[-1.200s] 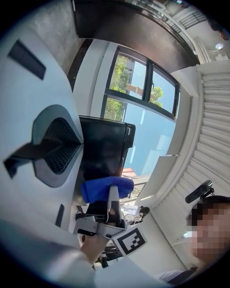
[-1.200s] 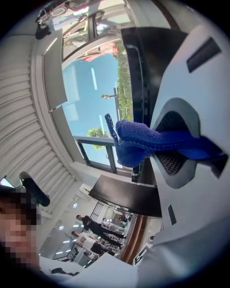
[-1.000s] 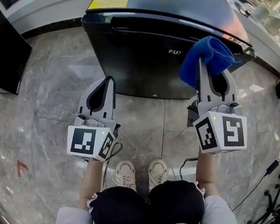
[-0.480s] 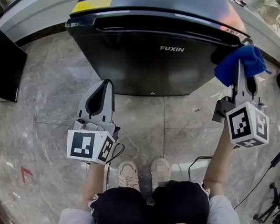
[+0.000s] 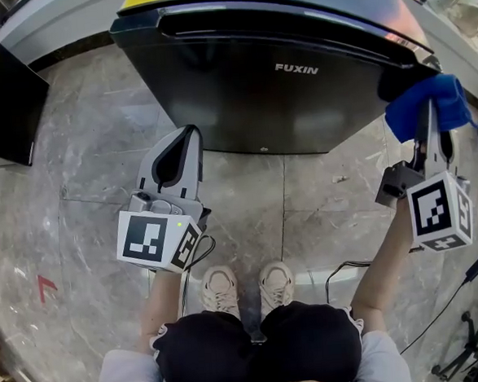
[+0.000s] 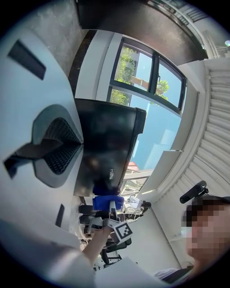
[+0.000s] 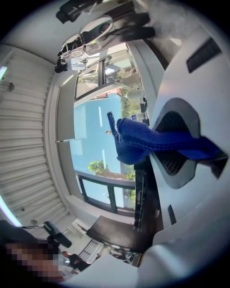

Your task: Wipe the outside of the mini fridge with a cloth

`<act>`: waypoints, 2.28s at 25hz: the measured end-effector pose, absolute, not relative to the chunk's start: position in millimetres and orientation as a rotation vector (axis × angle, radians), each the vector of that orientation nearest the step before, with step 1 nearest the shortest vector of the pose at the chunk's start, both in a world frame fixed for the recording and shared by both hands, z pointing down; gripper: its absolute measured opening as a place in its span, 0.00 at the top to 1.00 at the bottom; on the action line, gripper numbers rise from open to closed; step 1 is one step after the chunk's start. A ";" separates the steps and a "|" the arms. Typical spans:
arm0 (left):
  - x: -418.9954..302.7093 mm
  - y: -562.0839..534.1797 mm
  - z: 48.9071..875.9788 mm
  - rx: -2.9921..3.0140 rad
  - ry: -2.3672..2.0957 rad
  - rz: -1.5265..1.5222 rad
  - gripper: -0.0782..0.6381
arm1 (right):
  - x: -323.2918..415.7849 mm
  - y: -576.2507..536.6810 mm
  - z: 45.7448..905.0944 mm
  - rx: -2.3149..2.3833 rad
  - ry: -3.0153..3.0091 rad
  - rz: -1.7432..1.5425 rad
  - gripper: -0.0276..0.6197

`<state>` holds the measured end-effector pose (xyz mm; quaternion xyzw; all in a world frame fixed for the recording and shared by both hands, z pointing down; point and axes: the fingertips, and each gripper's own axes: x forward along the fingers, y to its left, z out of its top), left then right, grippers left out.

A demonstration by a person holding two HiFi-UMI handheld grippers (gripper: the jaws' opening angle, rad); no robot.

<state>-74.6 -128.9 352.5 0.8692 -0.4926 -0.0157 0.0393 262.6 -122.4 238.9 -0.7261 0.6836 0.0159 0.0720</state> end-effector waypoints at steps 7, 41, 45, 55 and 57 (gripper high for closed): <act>-78.2 -128.3 352.1 2.648 -1.542 -0.051 0.88 | 97.6 -98.9 242.3 -1.577 2.496 -0.052 0.83; -105.1 -112.8 379.3 2.585 -1.550 -0.093 0.88 | -57.8 -164.6 289.0 -1.552 2.585 0.203 0.83; -100.5 -112.5 382.7 2.586 -1.535 -0.076 0.88 | -17.6 -157.2 293.7 -1.654 2.583 0.196 0.83; -99.3 -110.9 382.0 2.593 -1.530 -0.056 0.88 | 88.1 -143.1 304.1 -1.920 2.475 0.187 0.83; -98.8 -110.3 382.7 2.593 -1.527 -0.053 0.88 | 106.1 -140.8 304.7 -1.969 2.440 0.185 0.83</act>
